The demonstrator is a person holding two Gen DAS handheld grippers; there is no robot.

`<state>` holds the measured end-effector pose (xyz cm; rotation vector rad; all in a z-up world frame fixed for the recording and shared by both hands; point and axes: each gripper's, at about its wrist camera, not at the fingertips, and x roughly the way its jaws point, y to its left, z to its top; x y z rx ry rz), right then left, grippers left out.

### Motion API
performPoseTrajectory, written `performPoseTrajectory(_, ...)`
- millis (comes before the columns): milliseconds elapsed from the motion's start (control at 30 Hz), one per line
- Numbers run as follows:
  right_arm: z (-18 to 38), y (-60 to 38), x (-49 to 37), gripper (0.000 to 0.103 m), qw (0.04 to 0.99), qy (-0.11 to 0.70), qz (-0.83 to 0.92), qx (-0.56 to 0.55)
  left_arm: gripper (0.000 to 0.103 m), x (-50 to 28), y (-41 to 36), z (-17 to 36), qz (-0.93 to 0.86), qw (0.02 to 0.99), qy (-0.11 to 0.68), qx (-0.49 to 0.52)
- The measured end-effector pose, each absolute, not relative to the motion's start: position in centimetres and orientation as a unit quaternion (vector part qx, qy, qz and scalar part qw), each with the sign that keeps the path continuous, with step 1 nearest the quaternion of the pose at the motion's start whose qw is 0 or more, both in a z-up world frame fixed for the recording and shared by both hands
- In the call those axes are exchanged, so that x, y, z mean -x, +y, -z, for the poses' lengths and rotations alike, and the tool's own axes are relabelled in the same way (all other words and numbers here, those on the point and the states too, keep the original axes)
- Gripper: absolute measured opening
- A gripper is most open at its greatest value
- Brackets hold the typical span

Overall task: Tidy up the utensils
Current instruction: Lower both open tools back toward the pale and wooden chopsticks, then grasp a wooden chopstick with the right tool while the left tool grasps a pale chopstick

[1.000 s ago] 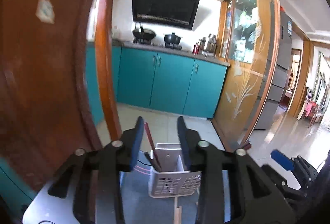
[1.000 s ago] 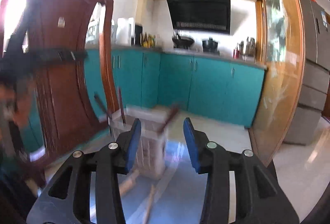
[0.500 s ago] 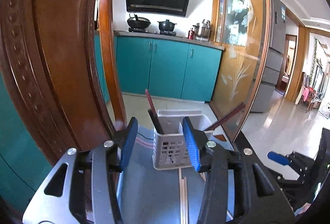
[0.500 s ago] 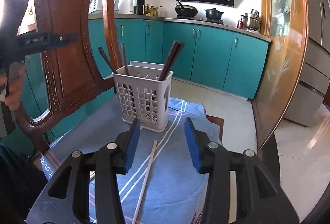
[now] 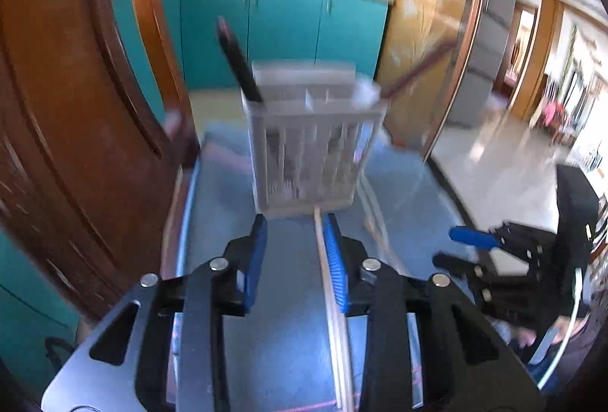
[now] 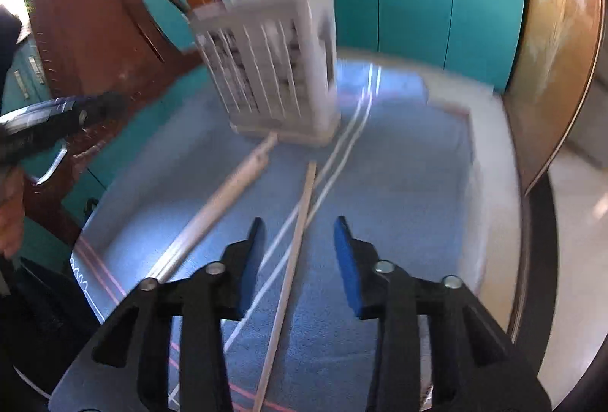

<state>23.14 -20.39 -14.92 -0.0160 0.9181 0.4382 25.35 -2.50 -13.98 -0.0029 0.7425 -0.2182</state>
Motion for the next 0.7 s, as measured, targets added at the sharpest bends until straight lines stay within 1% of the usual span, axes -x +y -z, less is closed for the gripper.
performPoseTrajectory(33,15.5,-20.3,-23.5,0.036,0.868,0.449,-0.21,-0.001,0.027,-25.5,-2.8,14.9,0.106,0.921,0.376,-0.006)
performPoseTrajectory(67,16.2,-20.0,-24.0,0.036,0.859,0.467,-0.211,-0.005,0.027,-25.8,-3.1,15.8,0.107,0.915,0.39,-0.012)
performPoseTrajectory(167,17.1,-19.4,-24.3,0.036,0.85,0.487,-0.198,0.006,0.027,-27.1,-4.2,19.2,0.123,0.887,0.444,-0.019)
performPoseTrajectory(300,18.1,-18.9,-24.3,0.036,0.845,0.504,-0.178,0.029,0.027,-27.8,-5.6,22.5,0.133,0.864,0.485,-0.032)
performPoseTrajectory(367,18.1,-19.2,-24.2,0.036,0.846,0.503,-0.178,0.025,0.028,-28.0,-6.1,23.7,0.145,0.851,0.504,-0.028)
performPoseTrajectory(400,18.0,-19.4,-24.0,0.036,0.846,0.503,-0.177,0.024,0.028,-28.2,-6.3,23.7,0.148,0.85,0.504,-0.024)
performPoseTrajectory(433,18.0,-19.6,-23.9,0.036,0.846,0.503,-0.177,0.022,0.031,-28.2,-6.4,23.8,0.148,0.852,0.502,-0.021)
performPoseTrajectory(533,18.0,-19.7,-23.8,0.036,0.846,0.504,-0.176,0.02,0.031,-28.3,-6.2,24.2,0.153,0.847,0.51,-0.002)
performPoseTrajectory(600,17.9,-19.8,-23.8,0.036,0.846,0.503,-0.175,0.023,0.028,-28.3,-6.1,24.4,0.15,0.849,0.507,0.004)
performPoseTrajectory(633,17.9,-19.9,-23.8,0.036,0.846,0.503,-0.175,0.023,0.023,-28.3,-6.0,24.5,0.146,0.85,0.505,0.0)
performPoseTrajectory(667,17.8,-19.9,-23.9,0.036,0.846,0.503,-0.174,0.024,0.02,-28.2,-6.0,24.5,0.141,0.852,0.504,-0.003)
performPoseTrajectory(700,17.9,-19.8,-24.0,0.036,0.847,0.502,-0.173,0.026,0.019,-28.1,-5.8,24.4,0.14,0.852,0.504,0.002)
